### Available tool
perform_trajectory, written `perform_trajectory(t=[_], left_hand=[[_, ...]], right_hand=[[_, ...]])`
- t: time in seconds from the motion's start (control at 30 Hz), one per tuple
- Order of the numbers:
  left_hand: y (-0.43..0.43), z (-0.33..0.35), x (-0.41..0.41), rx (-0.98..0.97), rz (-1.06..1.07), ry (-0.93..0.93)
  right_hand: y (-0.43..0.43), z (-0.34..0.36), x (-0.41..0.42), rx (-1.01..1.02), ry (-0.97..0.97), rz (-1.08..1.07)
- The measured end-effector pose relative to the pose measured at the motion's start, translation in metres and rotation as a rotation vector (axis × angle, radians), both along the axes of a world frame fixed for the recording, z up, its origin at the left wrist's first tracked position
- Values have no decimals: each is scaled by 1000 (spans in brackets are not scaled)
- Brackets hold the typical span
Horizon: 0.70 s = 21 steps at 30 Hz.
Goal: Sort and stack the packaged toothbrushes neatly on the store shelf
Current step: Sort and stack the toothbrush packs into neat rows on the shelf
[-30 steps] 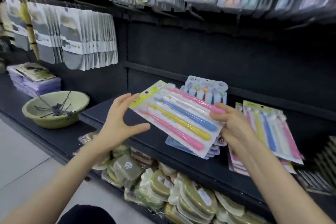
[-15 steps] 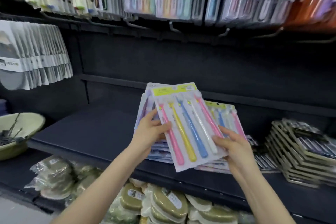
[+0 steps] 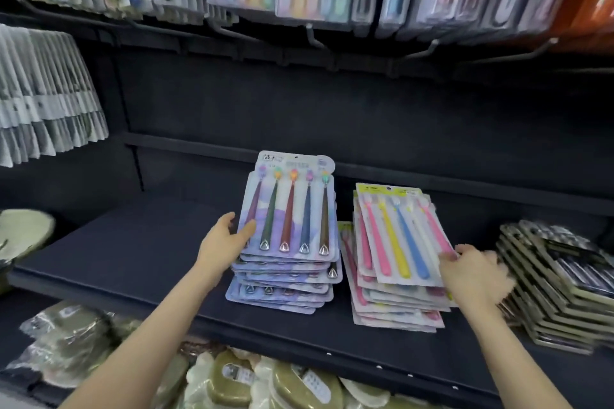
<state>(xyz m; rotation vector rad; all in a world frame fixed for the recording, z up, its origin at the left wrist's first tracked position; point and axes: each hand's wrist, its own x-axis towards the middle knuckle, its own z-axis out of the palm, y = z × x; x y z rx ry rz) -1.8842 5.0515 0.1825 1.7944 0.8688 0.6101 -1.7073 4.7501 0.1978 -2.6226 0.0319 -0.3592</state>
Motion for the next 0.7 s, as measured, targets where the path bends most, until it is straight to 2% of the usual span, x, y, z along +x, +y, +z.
perform_trajectory(t=[0.07,0.13,0.17,0.23,0.3,0.4,0.47,0.6,0.7], left_hand=[[8,-3,8,-56,-41,-58],[18,-2,18,-84,-69,-97],[24,-2,23,-107,-88,-107],[35,0,31,-173,-150,-88],[47,2,37,-239,-227,-71],[60,1,42,-302,-298,-67],[66,-1,44,-349,-340,-76],[71,0,47,-413,-433,-43],[71,2,49,-446,-434,-60]], right_hand=[[8,8,-4,-86,-136,2],[31,15,-15,5,-308,203],[49,19,-25,92,-317,345],[91,22,-41,252,-186,574],[134,15,-45,271,-90,692],[177,4,-35,159,127,682],[188,-2,-27,186,234,633],[191,-12,-19,307,235,615],[191,-16,-14,482,264,617]])
